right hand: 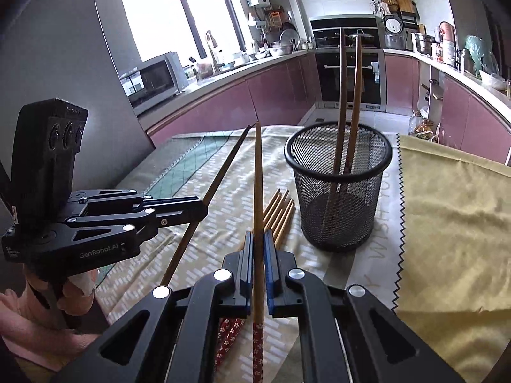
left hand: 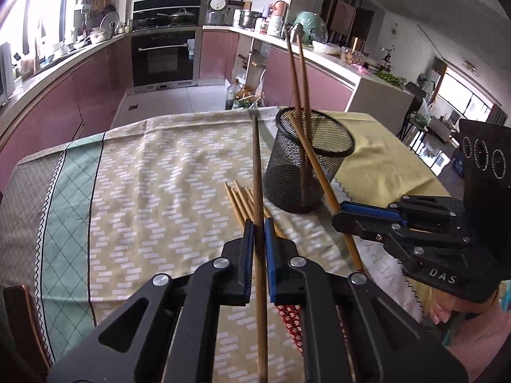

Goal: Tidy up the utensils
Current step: 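Raise both held chopsticks upright and insert them into the mesh cup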

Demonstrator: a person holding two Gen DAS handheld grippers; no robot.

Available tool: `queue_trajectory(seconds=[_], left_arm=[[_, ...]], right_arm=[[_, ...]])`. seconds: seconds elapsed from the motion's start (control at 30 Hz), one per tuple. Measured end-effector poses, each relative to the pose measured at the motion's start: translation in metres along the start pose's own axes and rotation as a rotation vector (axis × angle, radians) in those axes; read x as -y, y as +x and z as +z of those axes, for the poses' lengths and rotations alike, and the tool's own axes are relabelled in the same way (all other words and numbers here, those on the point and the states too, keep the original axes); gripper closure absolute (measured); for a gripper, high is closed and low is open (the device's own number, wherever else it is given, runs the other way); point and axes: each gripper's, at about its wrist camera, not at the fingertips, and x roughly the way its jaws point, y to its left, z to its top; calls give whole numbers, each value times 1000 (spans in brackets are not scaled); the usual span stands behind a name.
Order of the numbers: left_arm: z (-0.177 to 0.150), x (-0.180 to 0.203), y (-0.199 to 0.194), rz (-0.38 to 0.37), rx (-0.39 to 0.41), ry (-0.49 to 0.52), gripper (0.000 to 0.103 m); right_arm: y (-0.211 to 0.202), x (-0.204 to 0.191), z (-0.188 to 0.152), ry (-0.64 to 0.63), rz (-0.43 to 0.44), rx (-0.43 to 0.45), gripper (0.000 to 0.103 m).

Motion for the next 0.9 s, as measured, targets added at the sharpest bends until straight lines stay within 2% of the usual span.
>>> queue_trajectory(seconds=[0.43, 0.9], left_arm=[[21, 17, -51, -83, 104, 35, 95], [49, 16, -67, -112, 183, 29, 95]], right_arm=[[-36, 10, 21, 7, 8, 125, 97], [-58, 12, 44, -29, -16, 211, 97]])
